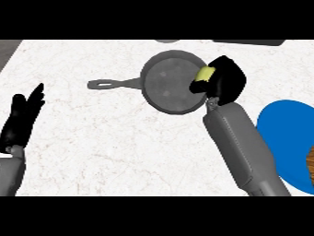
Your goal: Pick the lemon from the plate and place it in the pan
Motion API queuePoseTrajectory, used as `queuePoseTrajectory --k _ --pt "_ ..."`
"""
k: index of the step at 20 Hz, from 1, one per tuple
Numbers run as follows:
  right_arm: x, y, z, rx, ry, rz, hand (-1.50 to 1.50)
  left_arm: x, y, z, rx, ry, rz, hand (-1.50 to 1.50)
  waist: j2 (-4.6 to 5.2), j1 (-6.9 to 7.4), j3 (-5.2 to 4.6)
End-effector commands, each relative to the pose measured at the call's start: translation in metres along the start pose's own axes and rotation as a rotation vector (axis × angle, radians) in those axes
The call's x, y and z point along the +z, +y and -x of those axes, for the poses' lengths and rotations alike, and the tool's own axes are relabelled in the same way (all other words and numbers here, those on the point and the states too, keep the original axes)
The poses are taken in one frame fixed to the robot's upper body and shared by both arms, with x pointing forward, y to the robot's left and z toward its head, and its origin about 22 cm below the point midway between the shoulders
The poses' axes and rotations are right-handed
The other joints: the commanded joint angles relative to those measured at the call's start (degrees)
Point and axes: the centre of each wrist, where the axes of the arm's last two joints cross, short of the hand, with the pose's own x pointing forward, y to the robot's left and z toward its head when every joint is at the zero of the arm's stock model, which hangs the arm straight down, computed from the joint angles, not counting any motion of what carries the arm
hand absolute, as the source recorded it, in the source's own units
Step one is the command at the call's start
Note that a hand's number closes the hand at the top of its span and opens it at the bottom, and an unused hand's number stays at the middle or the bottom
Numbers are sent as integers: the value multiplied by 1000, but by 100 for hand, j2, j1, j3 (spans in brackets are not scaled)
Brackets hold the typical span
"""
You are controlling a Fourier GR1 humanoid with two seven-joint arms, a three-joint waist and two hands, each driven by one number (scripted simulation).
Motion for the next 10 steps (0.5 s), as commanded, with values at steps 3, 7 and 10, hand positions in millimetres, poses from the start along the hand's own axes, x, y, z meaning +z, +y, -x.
queuePoseTrajectory --k 3,7,10 --pt "-19 15 4 -237 171 15 -150 -2 2 -10 0 -13 6 0 31 139 14" --pt "-18 33 14 -247 173 -22 -150 -5 -8 -11 8 -19 41 0 90 243 13" --pt "-23 32 2 -291 153 1 -150 -9 -13 -23 -2 -28 36 0 68 183 10"
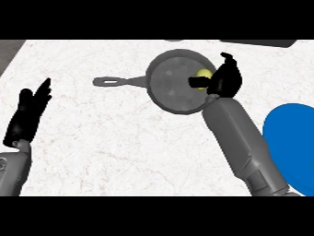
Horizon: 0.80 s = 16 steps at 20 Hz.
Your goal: Pick the lemon from the plate and place it in the pan
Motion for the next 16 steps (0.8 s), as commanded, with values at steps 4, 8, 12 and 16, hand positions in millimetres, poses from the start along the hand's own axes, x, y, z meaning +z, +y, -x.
queuePoseTrajectory --k 4,8,12,16 --pt "-4 10 4 -155 -22 102 -150 -8 0 -6 2 -23 8 0 63 68 0" --pt "-6 4 -22 -261 -84 178 -150 -5 -5 -1 1 15 6 0 -8 -24 -5" --pt "-8 11 -2 -308 -72 280 -150 -4 -6 -2 6 24 1 0 -51 -70 -4" --pt "-9 11 -10 -367 -23 334 -150 -1 -1 13 3 50 -36 0 -116 -203 -18"
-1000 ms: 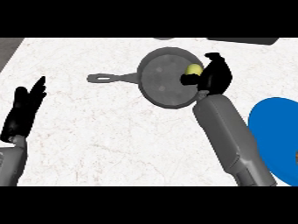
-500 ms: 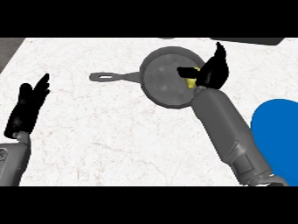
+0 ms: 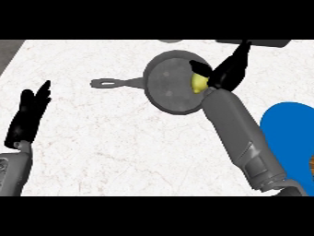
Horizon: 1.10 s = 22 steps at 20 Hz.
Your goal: Pick the lemon from the plate and place it in the pan
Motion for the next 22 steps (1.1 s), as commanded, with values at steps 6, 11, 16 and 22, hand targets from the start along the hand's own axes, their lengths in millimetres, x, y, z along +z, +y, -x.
queuePoseTrajectory --k 6,11,16,22 --pt "15 2 25 -109 85 176 -150 4 21 17 15 58 -52 0 -182 -435 -17" --pt "39 -14 54 -165 82 163 -150 17 39 42 -5 85 -101 0 -303 -695 -30" --pt "60 -43 80 -170 62 94 -150 27 44 47 22 125 -134 0 -365 -951 -35" --pt "102 -96 114 -174 60 29 -150 33 53 52 14 108 -141 0 -341 -1007 -41"
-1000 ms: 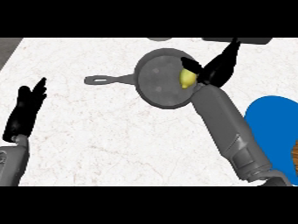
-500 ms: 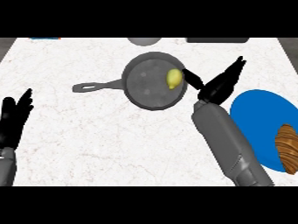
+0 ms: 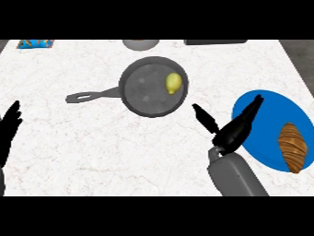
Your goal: Pick the lemon from the plate and place it in the pan
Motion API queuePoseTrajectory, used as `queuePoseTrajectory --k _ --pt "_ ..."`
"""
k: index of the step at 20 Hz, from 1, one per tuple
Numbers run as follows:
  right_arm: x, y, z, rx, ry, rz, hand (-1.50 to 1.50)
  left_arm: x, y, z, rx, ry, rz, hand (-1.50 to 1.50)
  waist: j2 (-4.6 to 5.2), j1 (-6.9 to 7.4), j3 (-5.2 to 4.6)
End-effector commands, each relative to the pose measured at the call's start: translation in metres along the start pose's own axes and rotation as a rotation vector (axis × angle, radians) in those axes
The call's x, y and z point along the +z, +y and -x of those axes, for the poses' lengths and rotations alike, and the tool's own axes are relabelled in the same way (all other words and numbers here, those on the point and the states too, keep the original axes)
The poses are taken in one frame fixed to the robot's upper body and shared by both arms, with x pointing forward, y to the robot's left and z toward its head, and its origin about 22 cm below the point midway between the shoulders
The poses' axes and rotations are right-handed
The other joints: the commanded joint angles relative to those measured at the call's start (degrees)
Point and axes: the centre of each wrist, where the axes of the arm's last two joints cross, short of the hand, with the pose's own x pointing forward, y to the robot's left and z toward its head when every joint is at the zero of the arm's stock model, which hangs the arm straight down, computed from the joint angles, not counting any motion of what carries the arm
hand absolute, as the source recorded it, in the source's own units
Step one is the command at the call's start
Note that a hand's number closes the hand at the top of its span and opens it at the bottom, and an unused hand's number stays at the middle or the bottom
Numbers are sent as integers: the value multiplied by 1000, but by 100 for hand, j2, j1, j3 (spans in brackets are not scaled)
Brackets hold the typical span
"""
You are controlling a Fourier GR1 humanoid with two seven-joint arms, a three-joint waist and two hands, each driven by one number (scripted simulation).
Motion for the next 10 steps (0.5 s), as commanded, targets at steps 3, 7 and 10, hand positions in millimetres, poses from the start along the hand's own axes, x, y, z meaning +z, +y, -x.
queuePoseTrajectory --k 3,7,10 --pt "34 -72 16 -15 -6 -19 -150 3 5 2 -2 1 -7 0 24 -62 -4" --pt "42 -133 18 34 -13 -21 -150 10 3 -3 9 -8 -11 0 47 -1 0" --pt "62 -166 -2 4 -8 9 -150 7 -4 -1 -5 -7 -2 0 86 41 -1"
